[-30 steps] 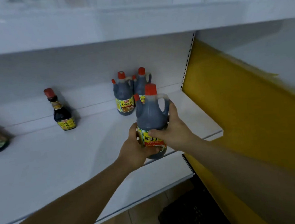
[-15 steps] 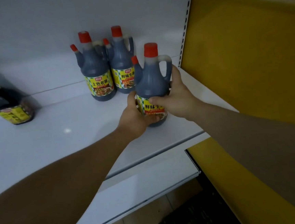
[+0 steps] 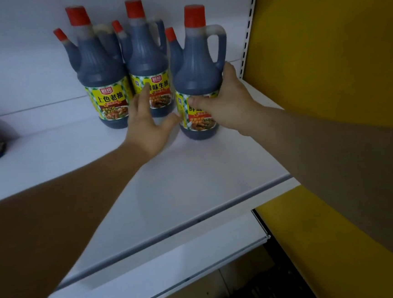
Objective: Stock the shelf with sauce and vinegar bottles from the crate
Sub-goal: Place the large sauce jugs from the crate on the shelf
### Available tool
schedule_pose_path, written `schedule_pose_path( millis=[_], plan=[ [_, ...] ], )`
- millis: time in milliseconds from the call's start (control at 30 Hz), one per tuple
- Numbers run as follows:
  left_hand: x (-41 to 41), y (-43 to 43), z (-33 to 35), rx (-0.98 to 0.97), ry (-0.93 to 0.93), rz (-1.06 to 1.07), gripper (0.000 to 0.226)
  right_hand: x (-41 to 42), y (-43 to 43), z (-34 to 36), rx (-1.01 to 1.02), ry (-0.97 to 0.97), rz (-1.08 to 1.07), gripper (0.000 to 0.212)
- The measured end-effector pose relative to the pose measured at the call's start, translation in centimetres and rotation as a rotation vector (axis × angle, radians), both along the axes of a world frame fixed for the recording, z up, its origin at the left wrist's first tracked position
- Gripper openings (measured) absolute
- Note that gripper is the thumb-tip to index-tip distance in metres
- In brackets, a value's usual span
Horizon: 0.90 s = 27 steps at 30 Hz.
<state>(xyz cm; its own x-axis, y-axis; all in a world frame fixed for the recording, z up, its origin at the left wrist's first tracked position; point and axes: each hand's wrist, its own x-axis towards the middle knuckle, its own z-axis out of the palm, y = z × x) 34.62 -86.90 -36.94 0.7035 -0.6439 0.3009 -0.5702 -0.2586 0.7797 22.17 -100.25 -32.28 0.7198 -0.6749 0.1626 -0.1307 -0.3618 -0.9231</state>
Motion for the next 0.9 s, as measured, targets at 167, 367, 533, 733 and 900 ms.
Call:
schedule_pose_path(
  millis=[167,367,533,733,900],
  plan=[
    [1.4,-0.8,-0.6,0.119,-0.032,0.080,0.085,2.4,-2.5,0.0,-0.004,0.023,-0.001,0.080],
    [2.2,-1.3,-2.0,0.238,-0.005,0.046,0.087,4.9,-5.0,-0.2,-0.001,0.026,-0.002,0.078],
    [2.6,-1.6,-2.6,0.239,-0.032,0.022,0.090,6.6,-6.6,-0.5,0.005,0.009,0.008,0.078],
    [2.7,-1.6,-3.0,0.234,-0.034,0.024,0.094,8.1,-7.3,-1.0,0.026,-0.011,0.023,0.076],
    [2.5,-1.7,-3.1,0.268,-0.048,0.030,0.098,9.3,-7.5,-0.9,0.048,-0.003,0.043,0.077]
  ],
)
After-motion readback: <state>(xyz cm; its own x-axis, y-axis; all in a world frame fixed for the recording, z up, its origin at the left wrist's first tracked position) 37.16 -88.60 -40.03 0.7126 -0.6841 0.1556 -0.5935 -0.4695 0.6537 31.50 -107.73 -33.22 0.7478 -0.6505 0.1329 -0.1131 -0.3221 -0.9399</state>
